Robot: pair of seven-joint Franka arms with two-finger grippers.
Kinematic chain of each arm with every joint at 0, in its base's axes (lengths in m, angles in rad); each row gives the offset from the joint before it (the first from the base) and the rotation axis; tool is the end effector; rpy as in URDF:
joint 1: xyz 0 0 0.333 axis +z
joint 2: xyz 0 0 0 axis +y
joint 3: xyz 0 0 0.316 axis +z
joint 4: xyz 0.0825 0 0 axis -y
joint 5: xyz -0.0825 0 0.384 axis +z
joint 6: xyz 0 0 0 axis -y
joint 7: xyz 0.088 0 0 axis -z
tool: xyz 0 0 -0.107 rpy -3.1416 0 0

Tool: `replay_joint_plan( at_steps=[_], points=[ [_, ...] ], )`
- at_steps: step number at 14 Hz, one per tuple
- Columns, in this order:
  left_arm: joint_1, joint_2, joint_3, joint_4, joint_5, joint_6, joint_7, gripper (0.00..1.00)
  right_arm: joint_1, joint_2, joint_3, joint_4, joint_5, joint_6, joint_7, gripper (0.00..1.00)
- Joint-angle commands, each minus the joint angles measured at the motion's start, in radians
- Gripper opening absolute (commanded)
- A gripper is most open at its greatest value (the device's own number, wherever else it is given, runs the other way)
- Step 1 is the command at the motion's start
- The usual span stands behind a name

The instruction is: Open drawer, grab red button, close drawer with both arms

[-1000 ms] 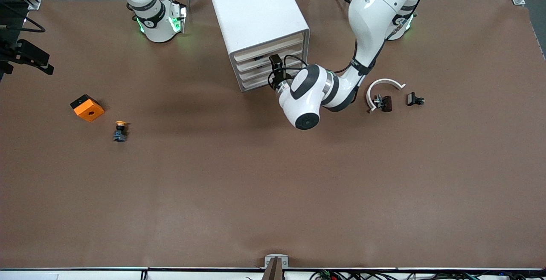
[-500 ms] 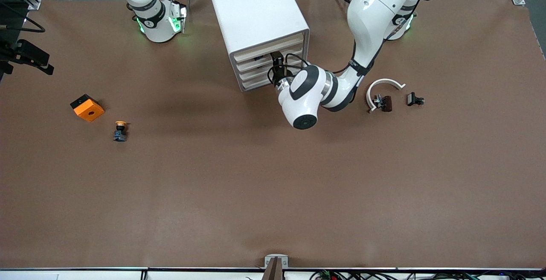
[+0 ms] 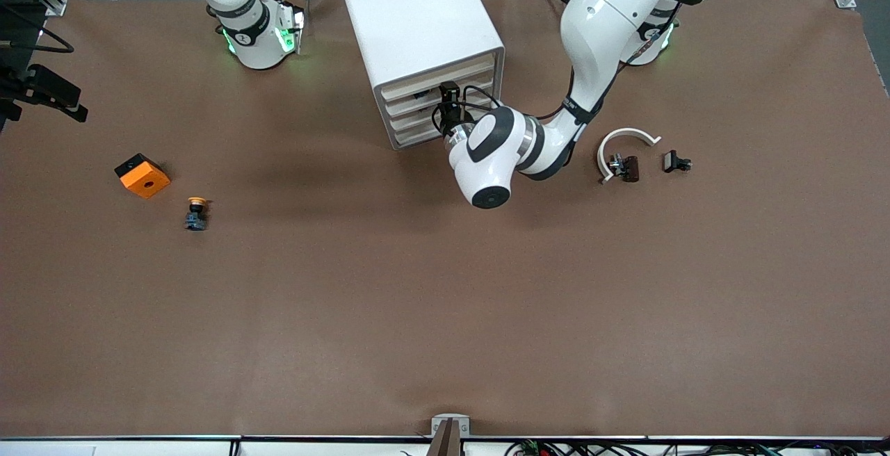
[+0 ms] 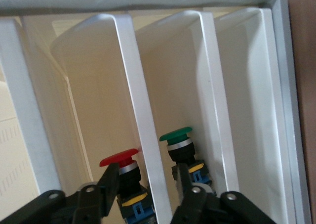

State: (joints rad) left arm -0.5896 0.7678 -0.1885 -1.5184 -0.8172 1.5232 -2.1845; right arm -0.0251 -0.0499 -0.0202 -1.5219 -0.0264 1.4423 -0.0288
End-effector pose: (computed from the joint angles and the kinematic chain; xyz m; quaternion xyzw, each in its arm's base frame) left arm 0.4119 -0.4949 0.2190 -0.5458 -0.6302 0.4678 0.2935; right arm 0.5247 -0.0272 0.6632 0.9998 -0.0097 -0.0153 0.0121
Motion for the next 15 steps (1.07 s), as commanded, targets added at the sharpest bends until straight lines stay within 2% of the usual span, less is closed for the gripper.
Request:
replay_joint_plan(
  at_steps=[1, 6, 11, 15],
  points=[
    [-0.01, 0.024, 0.0, 0.014, -0.039, -0.015, 0.002, 0.39, 0.001, 0.012, 0.0, 0.026, 0.01, -0.016, 0.012, 1.0],
    [-0.01, 0.03, 0.001, 0.017, -0.04, -0.009, -0.015, 0.18, 0.002, 0.012, 0.002, 0.026, 0.01, -0.016, 0.012, 1.0],
    [0.01, 0.027, 0.026, 0.023, -0.03, -0.009, -0.072, 0.17, 0.007, 0.012, 0.005, 0.026, 0.01, -0.016, 0.013, 1.0],
    [0.022, 0.024, 0.056, 0.067, -0.022, -0.009, -0.078, 0.17, 0.025, 0.022, 0.005, 0.026, 0.011, -0.013, 0.015, 1.0]
  ],
)
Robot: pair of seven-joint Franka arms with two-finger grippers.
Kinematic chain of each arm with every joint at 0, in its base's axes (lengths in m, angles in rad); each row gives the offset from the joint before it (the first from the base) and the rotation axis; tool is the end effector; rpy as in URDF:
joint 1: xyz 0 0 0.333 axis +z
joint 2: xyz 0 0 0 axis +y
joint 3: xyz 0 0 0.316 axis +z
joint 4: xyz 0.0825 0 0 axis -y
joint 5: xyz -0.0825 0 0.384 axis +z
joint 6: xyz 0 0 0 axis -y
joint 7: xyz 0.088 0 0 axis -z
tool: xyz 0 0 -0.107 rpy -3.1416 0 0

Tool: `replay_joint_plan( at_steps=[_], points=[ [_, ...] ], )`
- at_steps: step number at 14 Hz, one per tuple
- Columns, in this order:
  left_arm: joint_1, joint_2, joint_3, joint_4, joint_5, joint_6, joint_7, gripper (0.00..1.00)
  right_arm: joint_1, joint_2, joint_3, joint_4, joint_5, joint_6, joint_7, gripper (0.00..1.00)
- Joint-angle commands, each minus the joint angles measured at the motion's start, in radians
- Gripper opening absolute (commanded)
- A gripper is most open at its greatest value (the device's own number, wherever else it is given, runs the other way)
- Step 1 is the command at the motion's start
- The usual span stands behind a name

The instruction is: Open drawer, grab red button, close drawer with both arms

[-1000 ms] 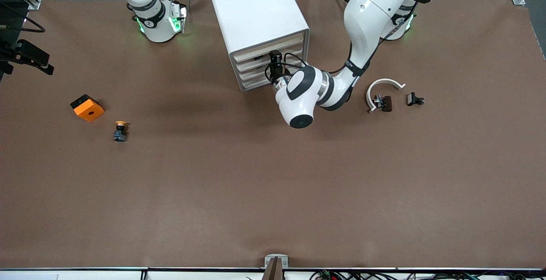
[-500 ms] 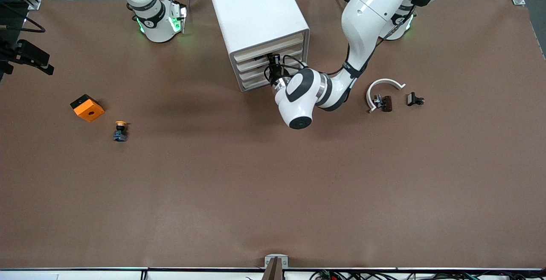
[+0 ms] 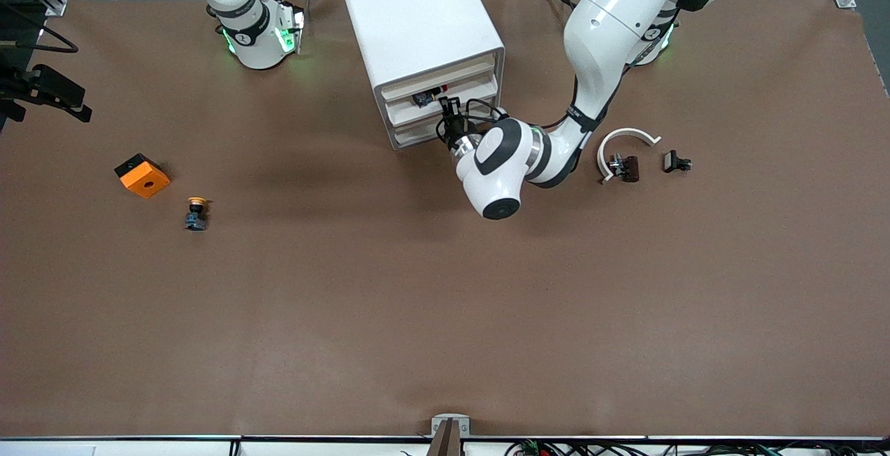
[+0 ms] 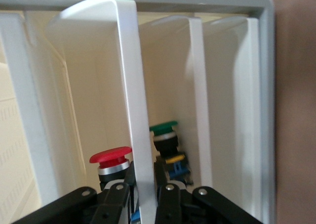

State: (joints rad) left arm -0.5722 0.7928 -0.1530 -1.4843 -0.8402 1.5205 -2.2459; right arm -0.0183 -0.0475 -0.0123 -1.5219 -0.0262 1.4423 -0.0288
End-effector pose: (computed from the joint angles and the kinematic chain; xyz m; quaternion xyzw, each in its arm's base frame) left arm 0.4401 -0.4800 0.2131 -0.5075 -0.6628 0.4663 0.2928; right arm 0.5259 -0.0194 0.6619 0.9998 -0.0024 -0.0164 0.0122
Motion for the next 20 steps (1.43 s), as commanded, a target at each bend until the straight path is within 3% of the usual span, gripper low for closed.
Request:
replay_joint_plan(
  at_steps=[1, 7, 11, 17, 20],
  points=[
    [0.006, -0.001, 0.032, 0.042, 0.001, -0.006, -0.017, 0.17, 0.029, 0.021, -0.003, 0.026, 0.008, -0.011, 0.015, 1.0],
    [0.009, 0.0, 0.11, 0.093, 0.0, -0.003, -0.009, 0.17, 0.078, 0.087, -0.003, 0.08, 0.009, -0.01, 0.026, 1.0],
    [0.009, 0.0, 0.139, 0.124, 0.0, 0.0, -0.003, 0.18, 0.148, 0.155, -0.003, 0.134, 0.011, -0.008, 0.165, 1.0],
    [0.008, -0.004, 0.17, 0.134, 0.024, -0.005, -0.007, 0.18, 0.292, 0.233, -0.003, 0.144, 0.006, 0.059, 0.421, 1.0],
    [0.009, -0.004, 0.17, 0.137, 0.044, -0.005, -0.009, 0.23, 0.424, 0.268, -0.005, 0.144, 0.008, 0.087, 0.736, 1.0]
  ],
)
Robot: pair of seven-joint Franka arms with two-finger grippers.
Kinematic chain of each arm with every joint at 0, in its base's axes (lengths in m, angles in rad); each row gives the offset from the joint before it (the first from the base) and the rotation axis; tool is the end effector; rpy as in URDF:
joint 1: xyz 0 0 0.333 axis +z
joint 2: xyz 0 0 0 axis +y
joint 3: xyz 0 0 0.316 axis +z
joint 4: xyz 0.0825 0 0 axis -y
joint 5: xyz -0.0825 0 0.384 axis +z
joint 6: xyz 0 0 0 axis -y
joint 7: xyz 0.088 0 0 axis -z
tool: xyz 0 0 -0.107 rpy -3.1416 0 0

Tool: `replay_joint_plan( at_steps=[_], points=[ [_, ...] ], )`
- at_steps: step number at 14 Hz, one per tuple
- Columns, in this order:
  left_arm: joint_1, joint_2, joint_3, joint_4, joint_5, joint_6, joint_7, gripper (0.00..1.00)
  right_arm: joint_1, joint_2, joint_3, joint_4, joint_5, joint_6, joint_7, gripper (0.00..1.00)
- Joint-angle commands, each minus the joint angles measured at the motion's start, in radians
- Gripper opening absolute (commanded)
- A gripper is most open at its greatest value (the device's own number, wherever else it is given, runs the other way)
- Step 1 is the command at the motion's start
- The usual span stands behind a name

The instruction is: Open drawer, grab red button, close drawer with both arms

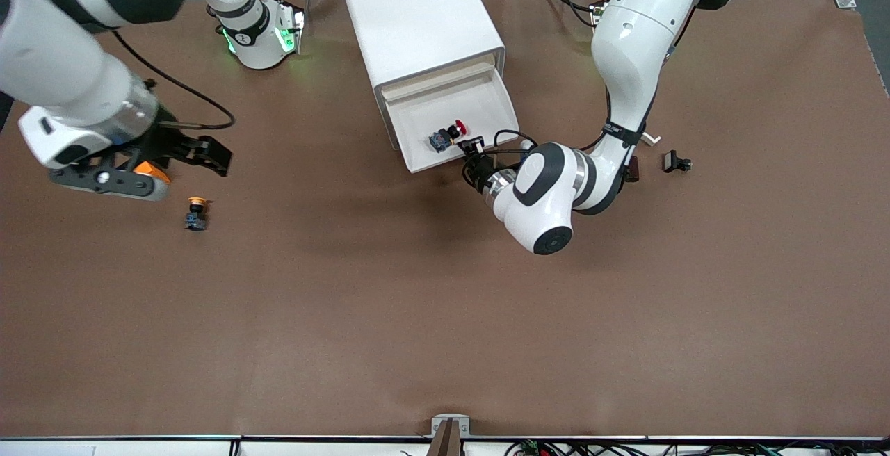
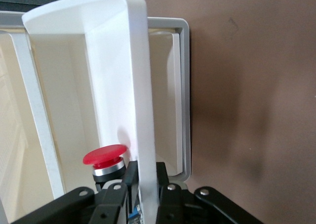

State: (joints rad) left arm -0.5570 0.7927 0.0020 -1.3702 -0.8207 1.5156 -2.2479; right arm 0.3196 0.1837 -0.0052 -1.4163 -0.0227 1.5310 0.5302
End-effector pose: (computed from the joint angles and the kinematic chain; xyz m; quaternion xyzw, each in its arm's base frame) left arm 0.5289 -0.4244 0.2412 -0.4971 -0.7214 0.4276 0.2228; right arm 0.5765 0.1851 0.5871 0.9935 -0.1077 -0.0266 0.0249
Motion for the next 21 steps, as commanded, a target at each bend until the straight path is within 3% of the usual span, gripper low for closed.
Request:
replay_joint_plan(
  at_steps=[1, 2, 3, 9, 11, 14, 17, 21],
  points=[
    [-0.006, -0.003, 0.016, 0.028, 0.025, 0.003, -0.007, 0.28, 0.14, 0.049, -0.01, 0.039, 0.003, 0.026, 0.311, 1.0],
    [-0.003, -0.004, 0.024, 0.034, 0.021, 0.003, -0.004, 0.59, 0.174, 0.06, -0.01, 0.037, 0.015, 0.07, 0.456, 1.0],
    [0.009, -0.009, 0.026, 0.039, 0.018, 0.003, -0.006, 1.0, 0.202, 0.071, -0.01, 0.033, 0.02, 0.105, 0.565, 1.0],
    [0.061, -0.084, 0.035, 0.092, 0.061, -0.005, 0.026, 1.0, 0.355, 0.19, -0.01, 0.028, 0.049, 0.204, 1.003, 1.0],
    [0.065, -0.13, 0.03, 0.123, 0.178, -0.003, 0.146, 1.0, 0.383, 0.224, -0.01, 0.028, 0.05, 0.213, 1.094, 1.0],
    [0.113, -0.182, 0.047, 0.123, 0.201, -0.002, 0.371, 1.0, 0.417, 0.256, -0.01, 0.016, 0.052, 0.248, 1.165, 1.0],
    [0.132, -0.245, 0.073, 0.125, 0.4, -0.002, 0.688, 1.0, 0.443, 0.26, -0.01, -0.026, 0.162, 0.273, 1.171, 1.0],
    [0.127, -0.254, 0.07, 0.125, 0.772, 0.003, 0.928, 1.0, 0.505, 0.286, -0.01, -0.044, 0.168, 0.271, 1.15, 1.0]
  ],
)
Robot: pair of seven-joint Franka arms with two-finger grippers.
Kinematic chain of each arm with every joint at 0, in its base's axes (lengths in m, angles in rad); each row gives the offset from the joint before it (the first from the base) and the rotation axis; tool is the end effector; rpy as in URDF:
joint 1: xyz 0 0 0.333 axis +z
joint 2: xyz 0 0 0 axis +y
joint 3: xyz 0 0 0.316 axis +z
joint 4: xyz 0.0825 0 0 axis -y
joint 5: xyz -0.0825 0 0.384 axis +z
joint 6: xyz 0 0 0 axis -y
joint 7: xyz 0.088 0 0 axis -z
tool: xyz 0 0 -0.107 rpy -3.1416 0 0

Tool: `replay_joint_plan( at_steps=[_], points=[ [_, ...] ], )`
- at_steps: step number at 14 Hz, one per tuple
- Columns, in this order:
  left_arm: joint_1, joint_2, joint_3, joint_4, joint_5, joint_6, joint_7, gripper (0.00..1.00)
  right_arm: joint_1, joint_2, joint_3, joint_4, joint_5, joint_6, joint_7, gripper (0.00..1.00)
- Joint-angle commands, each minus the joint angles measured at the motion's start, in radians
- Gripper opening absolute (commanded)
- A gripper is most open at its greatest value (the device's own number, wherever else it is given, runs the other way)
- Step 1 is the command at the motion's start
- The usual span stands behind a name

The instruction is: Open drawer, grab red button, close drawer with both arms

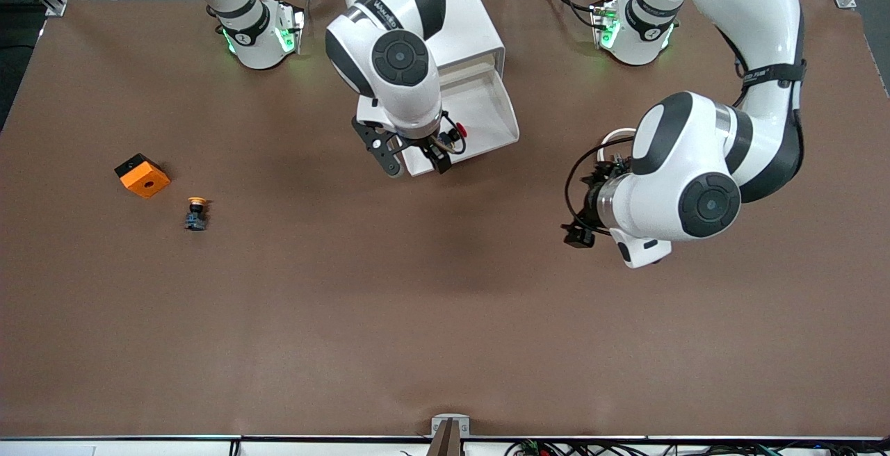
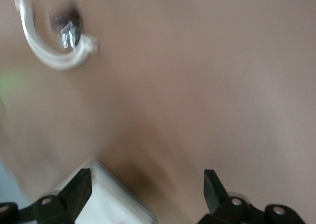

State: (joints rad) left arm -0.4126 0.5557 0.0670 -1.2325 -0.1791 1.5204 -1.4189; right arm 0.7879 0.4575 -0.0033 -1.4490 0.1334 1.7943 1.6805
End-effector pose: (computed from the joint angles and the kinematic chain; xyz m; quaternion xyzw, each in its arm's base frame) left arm 0.6353 -0.2608 0.4309 -0.8472 -0.5095 0.1391 0.0573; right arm 0.4723 0.4880 0.4160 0.8901 -0.4480 -0.0783 0.0318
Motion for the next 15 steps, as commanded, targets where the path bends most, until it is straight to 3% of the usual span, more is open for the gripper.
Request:
replay_joint_plan(
  at_steps=[1, 5, 15],
  points=[
    [-0.015, -0.043, 0.001, -0.016, 0.2, -0.002, 0.174, 1.0, 0.049, 0.021, -0.012, -0.011, 0.012, 0.01, -0.016, 1.0],
    [0.032, -0.123, 0.008, -0.018, 0.274, -0.002, 0.521, 1.0, 0.073, 0.033, -0.012, -0.051, 0.012, 0.043, -0.103, 1.0],
    [0.17, -0.332, -0.004, -0.079, 0.306, 0.027, 0.945, 1.0, 0.082, 0.05, -0.012, -0.097, 0.012, 0.103, -0.119, 1.0]
  ],
)
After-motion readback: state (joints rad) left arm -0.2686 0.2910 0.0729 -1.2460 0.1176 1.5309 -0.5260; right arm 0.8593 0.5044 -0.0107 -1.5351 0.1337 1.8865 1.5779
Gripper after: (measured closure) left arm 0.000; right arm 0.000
